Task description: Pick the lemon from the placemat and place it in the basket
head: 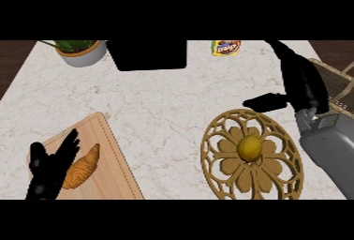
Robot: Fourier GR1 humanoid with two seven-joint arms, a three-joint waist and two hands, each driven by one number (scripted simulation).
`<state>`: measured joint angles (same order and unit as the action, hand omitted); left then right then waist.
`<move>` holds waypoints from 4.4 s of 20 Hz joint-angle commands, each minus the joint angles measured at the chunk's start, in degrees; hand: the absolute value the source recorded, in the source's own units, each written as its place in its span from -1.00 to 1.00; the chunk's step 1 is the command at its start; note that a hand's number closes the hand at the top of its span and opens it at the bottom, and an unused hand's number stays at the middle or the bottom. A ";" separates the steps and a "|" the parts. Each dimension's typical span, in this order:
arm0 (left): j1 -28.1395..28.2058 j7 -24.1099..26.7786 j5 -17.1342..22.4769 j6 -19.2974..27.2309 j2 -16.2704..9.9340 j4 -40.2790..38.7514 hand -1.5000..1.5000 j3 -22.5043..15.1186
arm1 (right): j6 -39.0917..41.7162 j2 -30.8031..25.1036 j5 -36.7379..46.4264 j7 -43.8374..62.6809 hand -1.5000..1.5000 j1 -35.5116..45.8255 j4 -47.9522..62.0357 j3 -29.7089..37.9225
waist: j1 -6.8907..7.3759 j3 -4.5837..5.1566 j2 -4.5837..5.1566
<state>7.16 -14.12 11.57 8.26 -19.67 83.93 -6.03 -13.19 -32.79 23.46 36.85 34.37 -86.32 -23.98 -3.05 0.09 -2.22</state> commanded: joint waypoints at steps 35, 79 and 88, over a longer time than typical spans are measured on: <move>1.07 0.68 -2.48 -2.03 3.15 -3.22 0.00 -0.99 | 23.76 -18.80 -24.77 31.66 -1.00 -5.41 -27.56 -0.71 | 3.49 -0.05 2.33; 1.78 -0.20 -5.22 -5.13 5.81 -2.12 0.00 1.91 | 23.61 3.25 2.83 19.07 -1.00 -20.36 -8.93 -7.04 | 3.22 -0.09 2.22; -0.86 -0.08 -5.68 -5.74 6.28 -5.91 0.00 3.54 | 22.24 4.14 7.27 13.93 -1.00 -23.10 -7.30 -5.34 | 2.83 -0.09 2.26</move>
<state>6.61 -12.65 6.56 2.33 -14.49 83.87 -2.38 10.31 -28.91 28.63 52.80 13.43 -93.94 -29.53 0.04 -0.73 -0.53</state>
